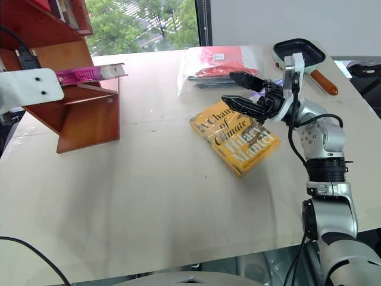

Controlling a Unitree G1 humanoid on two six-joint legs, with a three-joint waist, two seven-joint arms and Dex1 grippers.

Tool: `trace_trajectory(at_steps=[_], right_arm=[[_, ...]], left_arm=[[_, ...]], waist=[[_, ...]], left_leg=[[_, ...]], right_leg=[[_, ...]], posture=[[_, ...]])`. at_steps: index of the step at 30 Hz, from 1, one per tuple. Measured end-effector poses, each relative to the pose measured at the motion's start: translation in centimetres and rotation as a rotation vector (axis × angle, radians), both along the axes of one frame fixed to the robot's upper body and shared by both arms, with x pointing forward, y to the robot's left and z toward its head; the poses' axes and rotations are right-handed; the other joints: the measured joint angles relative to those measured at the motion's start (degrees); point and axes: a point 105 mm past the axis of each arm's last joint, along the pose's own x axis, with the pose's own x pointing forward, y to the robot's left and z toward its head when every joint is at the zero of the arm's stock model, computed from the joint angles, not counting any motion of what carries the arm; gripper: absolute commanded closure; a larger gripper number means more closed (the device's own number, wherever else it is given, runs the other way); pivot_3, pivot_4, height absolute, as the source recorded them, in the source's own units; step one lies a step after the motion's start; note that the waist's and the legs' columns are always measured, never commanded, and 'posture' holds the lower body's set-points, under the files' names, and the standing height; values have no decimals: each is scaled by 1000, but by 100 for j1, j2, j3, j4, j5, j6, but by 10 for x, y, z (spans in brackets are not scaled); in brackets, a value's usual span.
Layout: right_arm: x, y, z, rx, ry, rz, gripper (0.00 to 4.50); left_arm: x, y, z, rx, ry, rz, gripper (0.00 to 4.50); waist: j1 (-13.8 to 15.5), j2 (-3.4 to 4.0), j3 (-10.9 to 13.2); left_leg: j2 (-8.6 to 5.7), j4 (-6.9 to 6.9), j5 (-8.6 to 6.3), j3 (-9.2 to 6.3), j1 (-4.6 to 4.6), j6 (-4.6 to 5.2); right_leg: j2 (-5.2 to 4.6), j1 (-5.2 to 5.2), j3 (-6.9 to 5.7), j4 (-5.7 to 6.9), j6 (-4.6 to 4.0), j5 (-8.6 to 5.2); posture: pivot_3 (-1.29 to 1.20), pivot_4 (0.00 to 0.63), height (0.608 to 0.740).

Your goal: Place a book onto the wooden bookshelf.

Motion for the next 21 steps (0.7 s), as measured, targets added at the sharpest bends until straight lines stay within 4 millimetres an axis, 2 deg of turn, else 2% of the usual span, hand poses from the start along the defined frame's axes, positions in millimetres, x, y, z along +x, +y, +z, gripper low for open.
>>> trace_trajectory(at_steps=[9, 11, 12, 14, 15, 16, 17, 18, 21], right_arm=[[-1, 6, -1, 14, -7, 19, 0], [0, 7, -2, 13, -14, 14, 0], [0, 7, -2, 11, -17, 10, 0], [1, 7, -3, 9, -18, 4, 0], [1, 7, -4, 8, -23, 1, 0], [2, 6, -4, 8, -23, 0, 0], [2, 6, -4, 7, -23, -1, 0], [2, 6, -5, 6, -21, -3, 0], [4, 6, -6, 6, -16, -6, 0]], left_arm=[[-4, 7, 1, -13, 24, 31, 4067], [-4, 8, 0, -33, 23, 40, 3066], [-5, 10, 0, -51, 22, 50, 2776], [-7, 15, -5, -76, 38, 81, 1895], [-8, 20, -8, -99, 46, 106, 1300], [-9, 22, -9, -108, 47, 117, 920], [-10, 25, -10, -119, 44, 131, 292], [-11, 27, -9, -124, 39, 138, 129], [-12, 28, -5, -129, 15, 143, 129]], waist=[[-19, 0, 0], [-19, 0, 0], [-20, 0, 0], [-21, 0, 0], [-21, 0, 0], [-19, -1, 0], [-18, -3, 0], [-15, -3, 0], [-5, -4, -1]], left_leg=[[2, -1, 0, 26, -2, 0], [2, 0, 0, 42, -2, 0], [3, 0, 0, 50, -1, 0], [5, 0, 0, 59, 0, 1], [6, 2, 0, 64, 0, 1], [6, 3, -1, 64, 0, 1], [8, 4, -1, 64, 0, 2], [8, 5, -2, 64, 0, 4], [8, 9, -3, 64, 0, 5]], right_leg=[[-2, -21, 4, 16, 0, 0], [-5, -33, 5, 32, 0, 0], [-6, -37, 7, 38, 0, 0], [-6, -44, 10, 52, 0, 0], [-6, -50, 11, 62, 0, 0], [-6, -51, 11, 64, 0, 0], [-5, -52, 10, 68, 0, 0], [-6, -52, 10, 69, 0, 0], [-8, -52, 9, 74, -1, 0]], posture=[[0, 150, 740], [0, 150, 740], [0, 150, 740], [0, 150, 740], [0, 150, 740], [0, 150, 740], [0, 150, 740], [0, 150, 740], [0, 150, 740]])
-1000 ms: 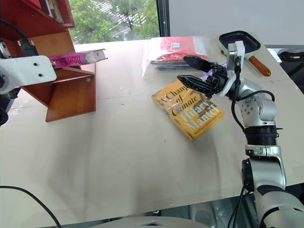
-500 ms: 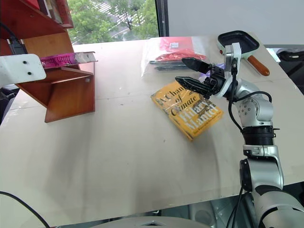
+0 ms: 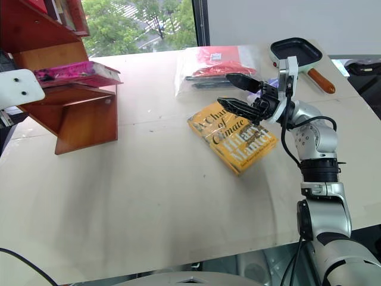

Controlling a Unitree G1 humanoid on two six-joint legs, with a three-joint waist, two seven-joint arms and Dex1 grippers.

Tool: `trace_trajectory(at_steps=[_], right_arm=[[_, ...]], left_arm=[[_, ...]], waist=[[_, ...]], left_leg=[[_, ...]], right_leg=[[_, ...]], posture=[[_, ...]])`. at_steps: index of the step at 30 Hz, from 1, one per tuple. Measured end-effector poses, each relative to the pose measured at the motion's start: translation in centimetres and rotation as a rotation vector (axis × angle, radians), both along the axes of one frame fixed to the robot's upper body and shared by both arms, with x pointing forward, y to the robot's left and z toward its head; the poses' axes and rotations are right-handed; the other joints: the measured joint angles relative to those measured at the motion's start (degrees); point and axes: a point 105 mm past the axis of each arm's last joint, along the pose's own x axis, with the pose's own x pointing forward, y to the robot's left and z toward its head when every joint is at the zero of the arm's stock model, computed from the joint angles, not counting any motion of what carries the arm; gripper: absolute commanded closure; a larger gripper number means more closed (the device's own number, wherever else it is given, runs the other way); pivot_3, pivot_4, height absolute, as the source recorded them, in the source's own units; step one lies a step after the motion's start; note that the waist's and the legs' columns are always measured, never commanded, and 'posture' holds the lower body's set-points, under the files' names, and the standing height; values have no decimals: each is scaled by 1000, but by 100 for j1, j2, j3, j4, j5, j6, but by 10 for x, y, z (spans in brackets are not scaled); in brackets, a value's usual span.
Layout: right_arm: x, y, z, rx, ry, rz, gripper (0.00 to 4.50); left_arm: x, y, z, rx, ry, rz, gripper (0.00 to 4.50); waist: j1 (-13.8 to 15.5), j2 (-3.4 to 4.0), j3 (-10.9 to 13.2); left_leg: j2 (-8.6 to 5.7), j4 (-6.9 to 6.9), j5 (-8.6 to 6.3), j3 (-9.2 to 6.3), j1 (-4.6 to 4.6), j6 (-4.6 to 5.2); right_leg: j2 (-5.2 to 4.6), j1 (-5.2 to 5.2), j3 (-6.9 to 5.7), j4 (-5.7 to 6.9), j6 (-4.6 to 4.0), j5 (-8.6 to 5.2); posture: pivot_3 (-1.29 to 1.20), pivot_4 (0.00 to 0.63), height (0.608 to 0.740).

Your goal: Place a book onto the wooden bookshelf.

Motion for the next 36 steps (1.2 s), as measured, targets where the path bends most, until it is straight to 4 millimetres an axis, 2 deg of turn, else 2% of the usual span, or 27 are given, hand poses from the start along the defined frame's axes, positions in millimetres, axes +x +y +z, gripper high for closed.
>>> trace_trajectory(at_steps=[7, 11, 13, 15, 17, 18, 19, 20, 21, 22, 24, 25, 26, 28, 30, 32, 35, 36], right_arm=[[1, -7, -3, -21, -1, -28, 0], [0, -19, -17, -45, 43, -63, 0], [-1, -22, -20, -57, 47, -70, 0], [-3, -35, -21, -110, 58, -96, 0], [-4, -53, -17, -147, 56, -142, 0], [-5, -58, -16, -156, 51, -160, 0], [-5, -60, -17, -157, 51, -167, 0], [-7, -67, -21, -169, 53, -189, 0], [-9, -73, -31, -184, 73, -221, 0], [-9, -75, -37, -188, 89, -230, 0], [-14, -89, -55, -212, 116, -297, 0], [-21, -104, -72, -259, 127, -367, 0], [-24, -111, -82, -277, 146, -399, 0], [-35, -126, -105, -350, 169, -458, 0], [-43, -132, -116, -397, 168, -480, 0], [-55, -142, -135, -466, 174, -509, 0], [-66, -158, -163, -505, 216, -575, 0], [-66, -159, -166, -502, 219, -587, 0]], left_arm=[[-11, 5, 28, 7, -134, 9, 129], [-20, -5, 43, -88, -273, -21, 129], [-24, -10, 39, -196, -294, -32, 129], [-35, -23, 31, -515, -296, -71, 129], [-48, -44, 37, -806, -313, -177, 129], [-52, -61, 41, -928, -323, -288, 129], [-56, -74, 42, -984, -313, -363, 129], [-56, -95, 36, -1082, -280, -485, 129], [-53, -118, 18, -1192, -225, -585, 129], [-51, -127, 7, -1220, -169, -595, 129], [-39, -141, -35, -1276, -88, -522, 129], [-30, -153, -68, -1310, -63, -451, 129], [-27, -157, -88, -1331, -23, -399, 129], [-25, -174, -111, -1401, -23, -392, 129], [-28, -182, -116, -1449, -62, -417, 129], [-37, -184, -138, -1492, -72, -386, 129], [-55, -182, -181, -1535, -13, -294, 129], [-57, -184, -186, -1554, -14, -288, 129]], waist=[[2, -1, 0], [15, -2, -1], [11, -2, -1], [6, -4, 1], [16, -22, -1], [25, -21, -1], [23, -21, -2], [41, -11, -8], [65, -2, -15], [58, -20, -6], [49, -19, -12], [68, -10, -19], [77, -31, -7], [77, -46, -4], [75, -34, -12], [75, -18, -24], [80, -15, -26], [92, -15, -26]], left_leg=[[0, 1, 3, 1, -1, -5], [0, 3, 2, 3, -5, -6], [0, 7, 2, 6, -4, -5], [0, 13, 0, 7, -10, -2], [3, 18, 2, 0, -10, -5], [3, 20, 2, -1, -5, -6], [4, 22, 2, -2, 6, -6], [5, 22, 3, -7, 22, -7], [4, 25, 2, -10, 47, -8], [5, 33, 2, -11, 44, -9], [6, 41, 2, -12, 47, -10], [6, 43, 1, -8, 45, -10], [6, 51, -1, -2, 36, -9], [13, 70, -6, -7, 21, -15], [17, 78, -14, -2, 30, -17], [26, 74, -28, 10, 48, -10], [38, 74, -41, 21, 54, 9], [39, 77, -43, 23, 53, 12]], right_leg=[[-1, -1, 0, -2, -1, 0], [-3, -1, -3, -4, -1, 0], [-3, -1, -1, 0, -1, 1], [0, -5, -3, 2, 0, 0], [3, 1, -13, -1, 0, 0], [2, 6, -16, -1, 0, 0], [2, 20, -19, -2, 0, 0], [0, 44, -25, -6, 0, 0], [-1, 76, -28, -13, 0, 0], [0, 75, -28, -4, 0, 0], [0, 78, -19, -5, -7, 4], [-3, 79, -13, -15, -7, 5], [-2, 71, -7, -5, -7, 5], [-3, 60, -6, -8, -14, 10], [-4, 69, -3, -12, -14, 10], [-1, 85, 5, -16, -15, 9], [4, 88, 11, -18, -17, 8], [3, 90, 11, -22, -16, 8]], posture=[[0, 150, 740], [0, 150, 740], [0, 150, 740], [0, 150, 740], [0, 150, 740], [0, 150, 740], [0, 150, 740], [0, 150, 740], [0, 150, 740], [0, 150, 740], [0, 150, 740], [0, 150, 740], [0, 150, 740], [0, 150, 740], [0, 150, 740], [0, 150, 740], [0, 150, 740], [0, 150, 740]])
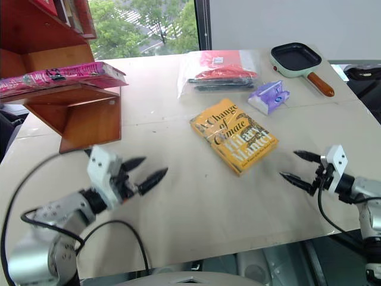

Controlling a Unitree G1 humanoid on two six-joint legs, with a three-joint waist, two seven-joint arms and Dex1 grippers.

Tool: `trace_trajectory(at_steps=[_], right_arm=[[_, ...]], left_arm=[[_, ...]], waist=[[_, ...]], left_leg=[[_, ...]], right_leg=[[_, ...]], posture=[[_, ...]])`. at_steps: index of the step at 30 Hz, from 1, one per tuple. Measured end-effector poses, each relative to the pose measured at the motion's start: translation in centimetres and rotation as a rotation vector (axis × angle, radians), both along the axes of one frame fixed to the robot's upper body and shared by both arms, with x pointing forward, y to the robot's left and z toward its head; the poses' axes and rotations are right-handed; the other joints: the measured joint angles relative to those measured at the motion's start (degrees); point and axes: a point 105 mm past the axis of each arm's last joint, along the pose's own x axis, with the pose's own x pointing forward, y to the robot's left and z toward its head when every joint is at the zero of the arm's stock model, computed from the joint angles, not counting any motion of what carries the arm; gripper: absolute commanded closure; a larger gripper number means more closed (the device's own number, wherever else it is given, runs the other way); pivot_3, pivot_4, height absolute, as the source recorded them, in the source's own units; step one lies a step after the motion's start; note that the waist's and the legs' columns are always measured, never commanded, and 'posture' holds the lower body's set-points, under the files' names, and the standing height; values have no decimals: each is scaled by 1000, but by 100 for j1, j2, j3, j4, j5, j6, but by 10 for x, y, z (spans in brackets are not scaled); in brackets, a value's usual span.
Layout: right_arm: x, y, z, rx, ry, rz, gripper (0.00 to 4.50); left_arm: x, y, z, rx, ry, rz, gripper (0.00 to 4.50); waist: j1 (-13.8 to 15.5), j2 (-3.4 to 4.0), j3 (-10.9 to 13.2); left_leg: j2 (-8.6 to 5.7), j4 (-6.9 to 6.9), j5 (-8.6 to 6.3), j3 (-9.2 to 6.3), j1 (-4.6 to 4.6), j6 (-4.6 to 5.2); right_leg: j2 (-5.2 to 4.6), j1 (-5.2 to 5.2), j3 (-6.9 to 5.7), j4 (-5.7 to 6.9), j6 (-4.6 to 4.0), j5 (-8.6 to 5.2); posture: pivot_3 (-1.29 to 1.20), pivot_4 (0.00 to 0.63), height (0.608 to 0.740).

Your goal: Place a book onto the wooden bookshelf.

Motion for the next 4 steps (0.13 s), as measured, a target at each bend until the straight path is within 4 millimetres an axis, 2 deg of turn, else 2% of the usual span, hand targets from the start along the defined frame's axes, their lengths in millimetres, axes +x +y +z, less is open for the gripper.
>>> trace_trajectory(at_steps=[1, 3, 4], right_arm=[[1, 1, -4, 6, -11, -19, 0], [2, 2, -4, 9, -31, -25, 0], [2, 2, -3, 7, -44, -26, 0]], left_arm=[[-4, -5, -8, -12, 1, -9, 129], [-7, -8, -12, 3, -20, -14, 129], [-11, -8, -19, 18, -21, -8, 129]], waist=[[23, 0, 0], [63, 3, 0], [84, 6, -1]], left_leg=[[3, 8, 0, 2, 1, 1], [9, 18, -1, 2, 14, 1], [14, 17, -8, 2, 55, 3]], right_leg=[[1, 8, 0, -5, -1, 2], [3, 28, -4, -9, -14, -3], [3, 80, -6, -22, -6, -22]], posture=[[0, 150, 740], [0, 150, 740], [0, 150, 740]])
